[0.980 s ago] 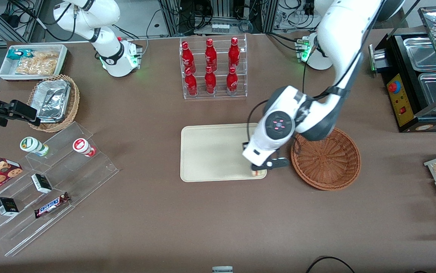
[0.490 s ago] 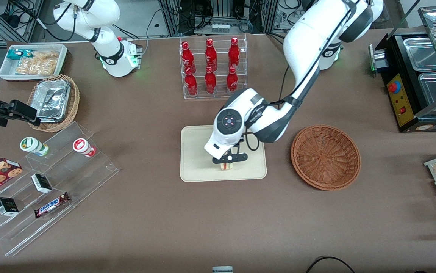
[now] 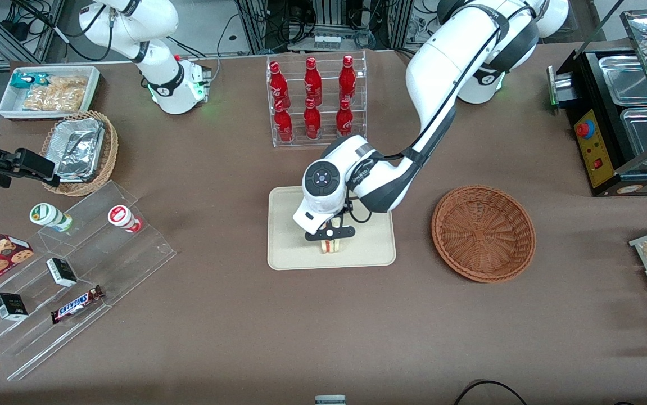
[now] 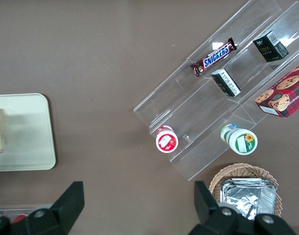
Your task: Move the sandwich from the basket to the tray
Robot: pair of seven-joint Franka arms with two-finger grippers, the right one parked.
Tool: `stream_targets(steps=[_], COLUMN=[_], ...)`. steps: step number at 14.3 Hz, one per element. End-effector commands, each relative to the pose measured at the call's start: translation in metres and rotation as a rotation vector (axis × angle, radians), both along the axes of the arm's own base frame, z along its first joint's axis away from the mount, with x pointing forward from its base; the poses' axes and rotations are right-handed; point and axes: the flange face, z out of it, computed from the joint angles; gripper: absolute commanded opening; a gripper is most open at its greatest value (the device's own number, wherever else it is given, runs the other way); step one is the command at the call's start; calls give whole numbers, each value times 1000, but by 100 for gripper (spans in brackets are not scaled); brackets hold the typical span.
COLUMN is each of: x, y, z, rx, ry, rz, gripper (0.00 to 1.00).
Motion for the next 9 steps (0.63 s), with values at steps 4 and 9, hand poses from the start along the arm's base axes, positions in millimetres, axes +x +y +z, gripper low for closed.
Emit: stream_targets(steps=[4, 9], x=[-5, 9], y=[-5, 18], z=[-5, 69], rx=[-4, 27], ry=[-45, -89], rz=[-6, 25], gripper=[100, 100])
